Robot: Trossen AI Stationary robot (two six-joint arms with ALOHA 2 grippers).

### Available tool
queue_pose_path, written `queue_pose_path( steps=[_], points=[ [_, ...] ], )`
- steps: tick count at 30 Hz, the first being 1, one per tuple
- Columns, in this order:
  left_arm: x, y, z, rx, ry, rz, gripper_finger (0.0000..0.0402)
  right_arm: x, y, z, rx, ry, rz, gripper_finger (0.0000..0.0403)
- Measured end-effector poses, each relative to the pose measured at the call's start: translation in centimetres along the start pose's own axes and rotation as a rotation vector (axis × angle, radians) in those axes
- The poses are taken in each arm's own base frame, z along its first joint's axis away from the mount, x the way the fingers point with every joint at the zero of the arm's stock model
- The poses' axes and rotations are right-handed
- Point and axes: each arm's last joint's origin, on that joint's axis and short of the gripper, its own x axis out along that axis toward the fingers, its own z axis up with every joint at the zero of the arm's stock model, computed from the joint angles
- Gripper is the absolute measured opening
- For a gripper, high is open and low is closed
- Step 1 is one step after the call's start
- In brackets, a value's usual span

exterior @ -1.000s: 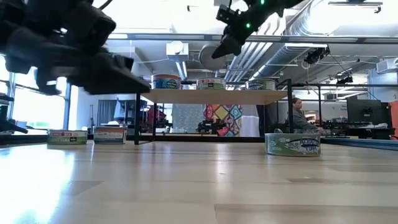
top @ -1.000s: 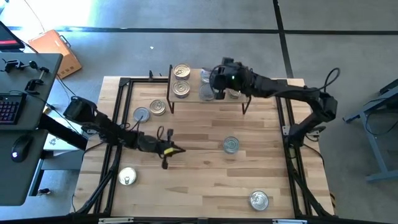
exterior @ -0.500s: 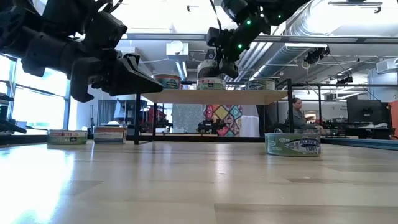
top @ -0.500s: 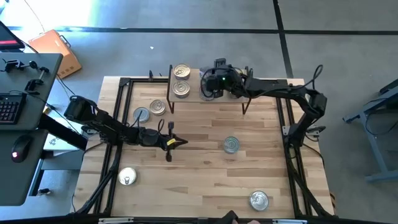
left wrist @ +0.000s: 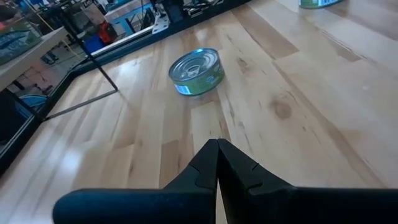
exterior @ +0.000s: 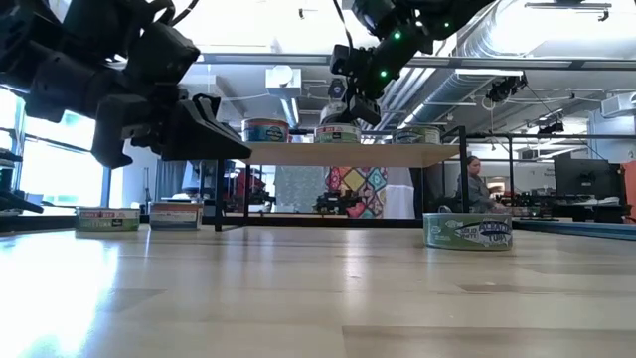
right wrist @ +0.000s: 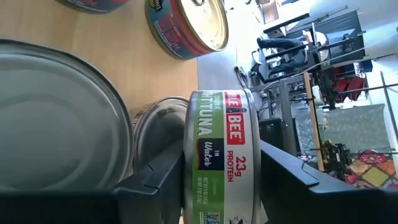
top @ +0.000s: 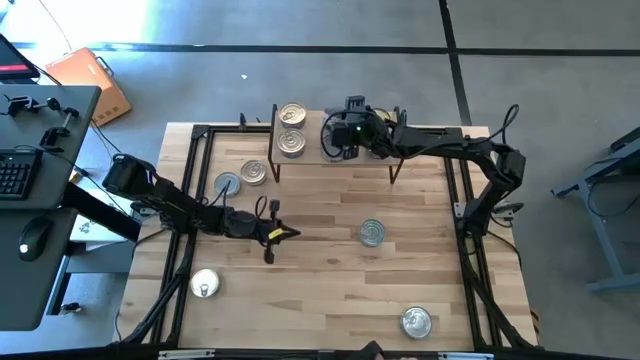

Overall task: Stack canned seafood by type on shelf
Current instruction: Stack the green can on top of the other green tuna can

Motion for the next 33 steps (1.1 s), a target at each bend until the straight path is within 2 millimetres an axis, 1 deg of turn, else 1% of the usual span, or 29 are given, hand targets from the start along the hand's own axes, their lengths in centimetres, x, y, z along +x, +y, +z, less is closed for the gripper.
queue_pose_path(
  steps=[17, 23, 25, 28, 31, 33],
  points=[
    [0.0, -0.1, 0.1, 0.022, -0.010, -0.003, 0.0000, 0.0, 0.1, 0.1, 0.099, -0.035, 0.031, 0.0165],
    [0.0, -0.1, 0.1, 0.019, -0.012, -0.003, 0.0000, -0.6, 0.4, 0.8, 0.099, -0.073, 0.041, 0.0166],
    [0.0, -0.1, 0.1, 0.017, -0.011, -0.003, 0.0000, -1.1, 0.2, 1.1, 0.099, -0.084, 0.035, 0.0166],
    [0.0, -0.1, 0.1, 0.010, -0.010, -0.003, 0.0000, -2.1, -0.2, 1.5, 0.105, -0.075, -0.018, 0.0166],
    [0.0, -0.1, 0.1, -0.002, -0.012, -0.007, 0.0000, -4.0, -0.6, 2.1, 0.158, -0.063, -0.066, 0.0166],
    [0.0, -0.2, 0.1, -0.011, -0.012, -0.009, 0.0000, -5.6, -0.3, 2.8, 0.232, -0.096, -0.028, 0.0166]
  ],
)
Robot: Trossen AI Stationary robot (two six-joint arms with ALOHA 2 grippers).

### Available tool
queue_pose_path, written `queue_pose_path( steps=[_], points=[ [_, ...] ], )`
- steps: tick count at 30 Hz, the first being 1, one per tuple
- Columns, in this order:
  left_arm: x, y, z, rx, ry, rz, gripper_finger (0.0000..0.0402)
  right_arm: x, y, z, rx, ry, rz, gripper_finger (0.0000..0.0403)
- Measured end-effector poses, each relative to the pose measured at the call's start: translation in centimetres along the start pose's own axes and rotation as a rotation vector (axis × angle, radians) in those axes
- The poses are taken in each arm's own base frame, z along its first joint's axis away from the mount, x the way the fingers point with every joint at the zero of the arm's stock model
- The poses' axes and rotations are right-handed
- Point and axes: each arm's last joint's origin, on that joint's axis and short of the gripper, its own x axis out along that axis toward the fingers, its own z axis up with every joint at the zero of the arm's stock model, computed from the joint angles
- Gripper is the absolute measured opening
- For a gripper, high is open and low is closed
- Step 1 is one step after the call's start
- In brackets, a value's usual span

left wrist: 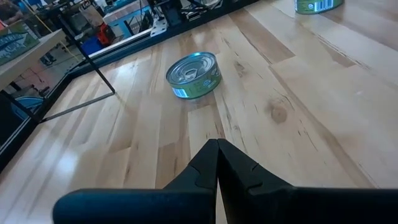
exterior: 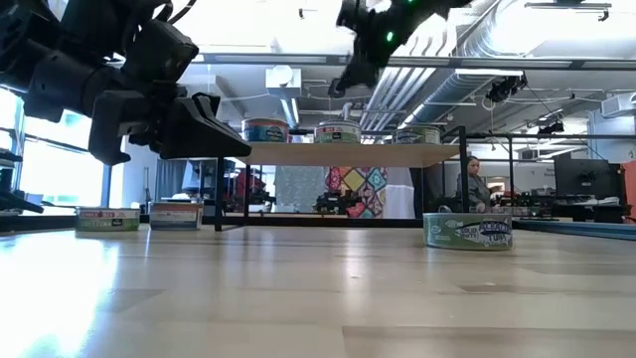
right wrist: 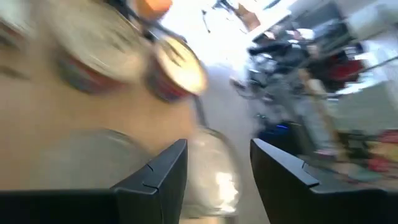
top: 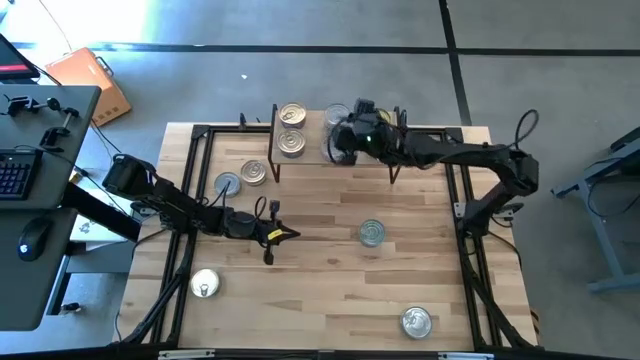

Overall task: Stack canned seafood by type on shelf
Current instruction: Stack the green can on top of the other green tuna can

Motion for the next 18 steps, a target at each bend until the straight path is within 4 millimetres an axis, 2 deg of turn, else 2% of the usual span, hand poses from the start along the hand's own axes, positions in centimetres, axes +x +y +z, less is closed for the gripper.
queue_pose_path(
  steps=[3, 6, 8, 11, 15, 18],
  points=[
    [0.0, 0.0, 0.0, -0.019, 0.001, -0.003, 0.0000, -2.5, 1.5, 0.9, 0.097, -0.050, 0.167, 0.0166],
    [0.0, -0.1, 0.0, -0.030, 0.002, -0.006, 0.0000, -4.6, 3.9, 1.7, 0.164, -0.067, 0.356, 0.0165],
    [-0.1, -0.3, 0.0, -0.063, 0.001, -0.014, 0.0000, -5.9, 6.0, 2.4, 0.189, -0.075, 0.481, 0.0165],
    [-0.2, -0.8, 0.3, -0.063, -0.014, -0.034, 0.0000, -8.0, 9.9, 3.6, 0.127, -0.119, 0.682, 0.0165],
    [-0.1, -1.4, 1.0, -0.050, -0.034, -0.056, 0.0000, -10.1, 15.1, 4.9, 0.080, -0.132, 0.748, 0.0165],
    [-0.1, -1.7, 1.3, -0.034, -0.045, -0.067, 0.0000, -10.9, 17.9, 4.1, 0.045, -0.012, 0.716, 0.0165]
  ],
)
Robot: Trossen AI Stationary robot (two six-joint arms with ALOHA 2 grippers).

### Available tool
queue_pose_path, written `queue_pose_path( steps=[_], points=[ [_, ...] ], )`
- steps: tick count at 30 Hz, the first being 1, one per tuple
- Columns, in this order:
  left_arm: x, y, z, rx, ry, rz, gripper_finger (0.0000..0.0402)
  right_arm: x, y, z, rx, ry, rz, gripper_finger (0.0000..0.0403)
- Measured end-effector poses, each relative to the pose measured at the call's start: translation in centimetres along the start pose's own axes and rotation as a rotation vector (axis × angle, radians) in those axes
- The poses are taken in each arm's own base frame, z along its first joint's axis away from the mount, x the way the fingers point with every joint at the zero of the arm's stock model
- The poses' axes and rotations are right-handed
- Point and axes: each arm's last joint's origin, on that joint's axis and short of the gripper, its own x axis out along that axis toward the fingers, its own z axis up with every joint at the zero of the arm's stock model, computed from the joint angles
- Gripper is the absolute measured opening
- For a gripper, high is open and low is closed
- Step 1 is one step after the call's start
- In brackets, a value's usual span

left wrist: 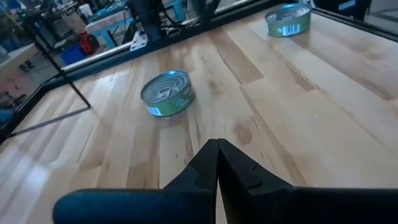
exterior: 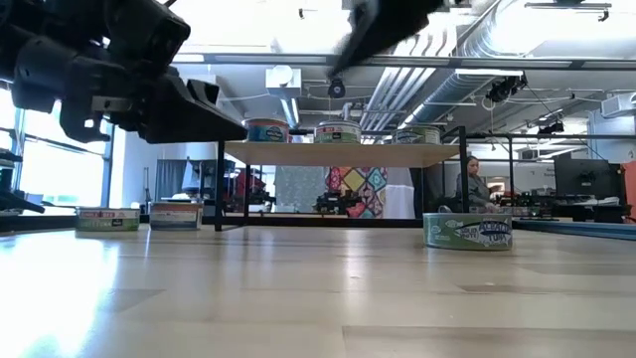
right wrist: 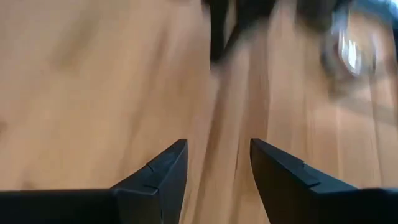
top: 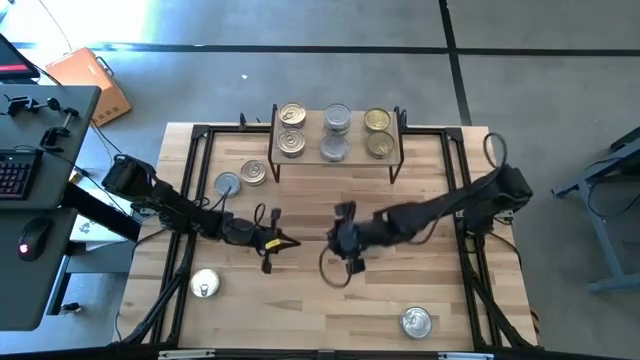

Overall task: Stack canned seafood by type on shelf
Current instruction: Stack the green can on top of the other green tuna can

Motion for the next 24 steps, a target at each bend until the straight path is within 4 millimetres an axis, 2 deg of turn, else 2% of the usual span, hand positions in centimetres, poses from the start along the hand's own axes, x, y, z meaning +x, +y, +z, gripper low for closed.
queue_pose_path(
  steps=[2, 6, 11, 14, 17, 20, 24],
  points=[
    [0.0, -0.2, -0.1, 0.008, 0.011, -0.011, 0.0000, 0.3, 1.0, -1.1, 0.042, 0.119, -0.067, 0.0165],
    [-0.1, -0.4, -0.4, 0.022, 0.046, -0.025, 0.0000, -0.8, 2.5, -2.5, 0.141, 0.239, -0.155, 0.0165],
    [0.0, -0.2, -0.4, 0.040, 0.047, -0.011, 0.0000, -1.8, 4.1, -3.2, 0.195, 0.274, -0.272, 0.0165],
    [-0.3, -0.4, -0.3, 0.054, 0.055, -0.027, 0.0000, -2.0, 4.7, -3.4, 0.229, 0.233, -0.358, 0.0165],
    [-1.5, -0.8, 0.1, 0.088, 0.112, -0.067, 0.0000, -0.9, 5.6, -4.6, 0.227, 0.160, -0.425, 0.0165],
    [-3.5, -0.4, 0.0, 0.057, 0.259, -0.004, 0.0000, 1.1, 6.1, -6.0, 0.256, 0.068, -0.411, 0.0165],
    [-6.3, 1.3, 1.5, -0.159, 0.436, 0.174, 0.0000, 3.1, 5.4, -6.5, 0.291, -0.110, -0.366, 0.0165]
  ],
)
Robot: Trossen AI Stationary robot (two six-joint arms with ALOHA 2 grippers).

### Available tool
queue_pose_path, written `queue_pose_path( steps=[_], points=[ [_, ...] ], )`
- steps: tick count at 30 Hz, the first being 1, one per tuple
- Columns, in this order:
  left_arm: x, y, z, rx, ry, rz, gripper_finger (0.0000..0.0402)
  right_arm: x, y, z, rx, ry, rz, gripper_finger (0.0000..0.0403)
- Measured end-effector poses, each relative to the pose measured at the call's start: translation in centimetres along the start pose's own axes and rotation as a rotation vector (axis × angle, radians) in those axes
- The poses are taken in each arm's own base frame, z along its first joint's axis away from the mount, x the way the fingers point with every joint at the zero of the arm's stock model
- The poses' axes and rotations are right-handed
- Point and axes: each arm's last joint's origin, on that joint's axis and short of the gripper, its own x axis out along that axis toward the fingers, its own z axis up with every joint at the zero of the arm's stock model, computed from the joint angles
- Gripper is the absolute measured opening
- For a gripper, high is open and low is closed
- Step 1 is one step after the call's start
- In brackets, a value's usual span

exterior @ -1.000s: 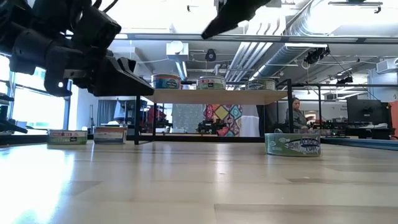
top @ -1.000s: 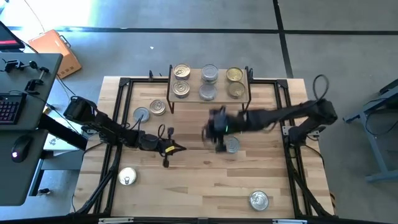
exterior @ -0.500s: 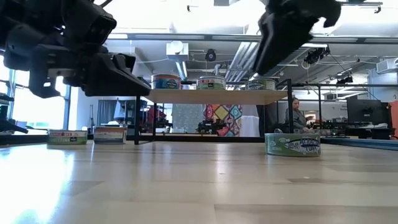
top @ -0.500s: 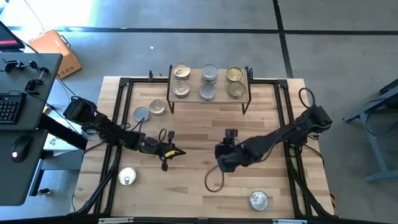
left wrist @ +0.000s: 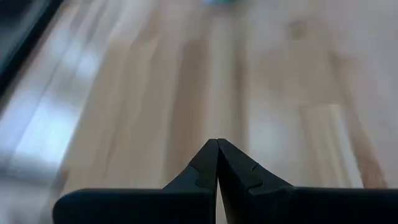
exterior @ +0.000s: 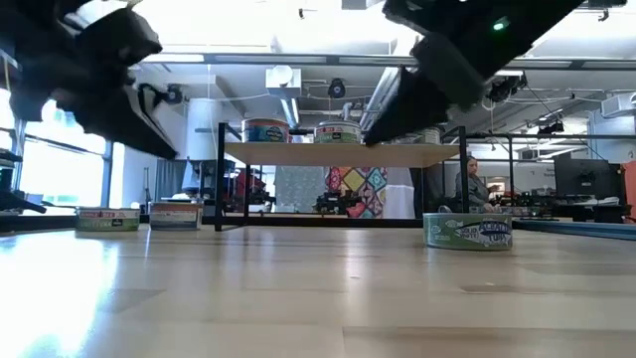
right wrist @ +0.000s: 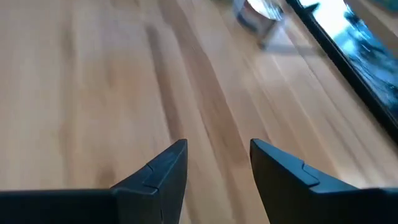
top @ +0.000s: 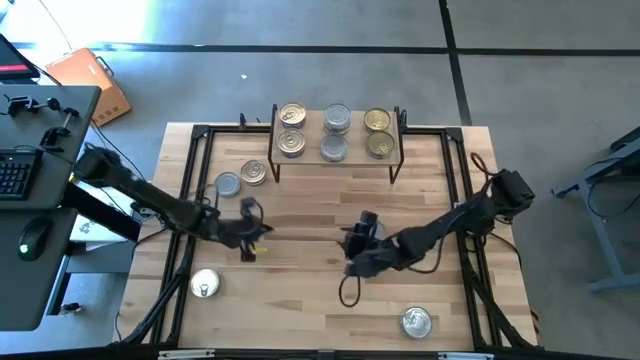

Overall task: Stack canned seafood by type on shelf
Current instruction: Stack the green can on top of the other green tuna can

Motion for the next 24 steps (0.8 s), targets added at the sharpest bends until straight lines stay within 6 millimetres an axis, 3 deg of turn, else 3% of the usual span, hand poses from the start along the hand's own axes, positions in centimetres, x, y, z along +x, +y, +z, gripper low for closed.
queue_pose_path(
  steps=[5, 11, 15, 24],
  points=[
    [-2.3, 2.5, -0.3, -0.292, 0.107, 0.123, 0.0000, 1.8, -1.3, 0.6, 0.047, -0.218, 0.075, 0.0165],
    [-2.5, 5.3, -2.9, -0.533, 0.213, 0.462, 0.0000, 2.9, -3.2, 0.8, 0.084, -0.388, 0.146, 0.0165],
    [-2.2, 6.8, -4.2, -0.630, 0.301, 0.658, 0.0000, 3.3, -3.7, 0.2, 0.071, -0.390, 0.198, 0.0165],
    [-0.2, 8.9, -6.7, -0.691, 0.503, 0.828, 0.0000, 3.0, -2.9, -0.7, 0.035, -0.348, 0.237, 0.0165]
  ],
)
